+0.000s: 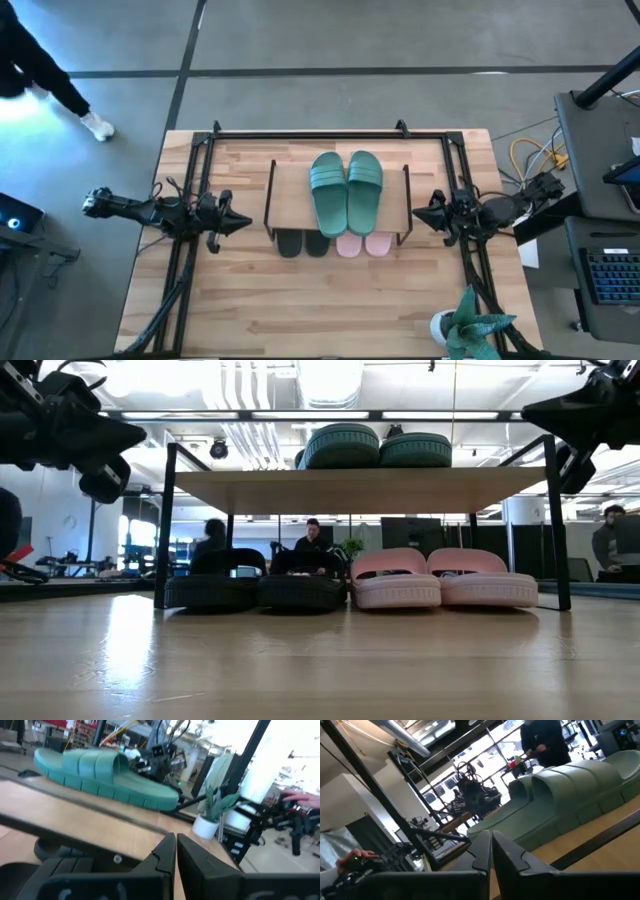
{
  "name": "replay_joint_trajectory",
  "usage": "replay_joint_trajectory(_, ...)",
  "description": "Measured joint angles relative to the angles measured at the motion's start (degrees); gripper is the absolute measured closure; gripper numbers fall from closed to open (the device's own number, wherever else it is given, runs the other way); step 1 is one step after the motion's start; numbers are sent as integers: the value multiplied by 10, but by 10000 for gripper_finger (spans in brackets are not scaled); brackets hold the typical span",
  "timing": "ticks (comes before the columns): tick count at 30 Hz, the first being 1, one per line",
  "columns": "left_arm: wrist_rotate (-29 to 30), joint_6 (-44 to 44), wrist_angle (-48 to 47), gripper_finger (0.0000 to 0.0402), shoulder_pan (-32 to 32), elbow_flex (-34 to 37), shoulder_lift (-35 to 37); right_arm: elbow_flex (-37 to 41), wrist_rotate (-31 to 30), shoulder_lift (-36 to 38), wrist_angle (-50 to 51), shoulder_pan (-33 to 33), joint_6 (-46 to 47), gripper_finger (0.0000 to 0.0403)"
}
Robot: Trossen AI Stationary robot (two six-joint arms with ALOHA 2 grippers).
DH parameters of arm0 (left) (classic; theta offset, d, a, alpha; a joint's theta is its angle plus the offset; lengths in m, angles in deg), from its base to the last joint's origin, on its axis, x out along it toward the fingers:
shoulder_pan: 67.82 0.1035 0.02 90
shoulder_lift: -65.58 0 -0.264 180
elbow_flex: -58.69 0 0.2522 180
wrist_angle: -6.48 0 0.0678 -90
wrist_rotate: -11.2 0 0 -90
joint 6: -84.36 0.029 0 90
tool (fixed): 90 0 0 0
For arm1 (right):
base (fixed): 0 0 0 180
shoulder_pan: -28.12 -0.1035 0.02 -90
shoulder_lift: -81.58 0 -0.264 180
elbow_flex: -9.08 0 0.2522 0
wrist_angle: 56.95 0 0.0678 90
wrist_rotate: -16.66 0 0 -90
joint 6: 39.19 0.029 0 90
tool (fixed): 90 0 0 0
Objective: Pick and place slides into the shelf
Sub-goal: Return to Home Position
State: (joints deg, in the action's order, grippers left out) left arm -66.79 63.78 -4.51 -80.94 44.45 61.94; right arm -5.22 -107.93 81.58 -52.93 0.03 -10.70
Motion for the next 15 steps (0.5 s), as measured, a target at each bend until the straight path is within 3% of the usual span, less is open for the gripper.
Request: replay_joint_trajectory(15, 0, 0, -1, 400, 0, 1, 14, 0, -29, 0, -38, 0, 0, 394)
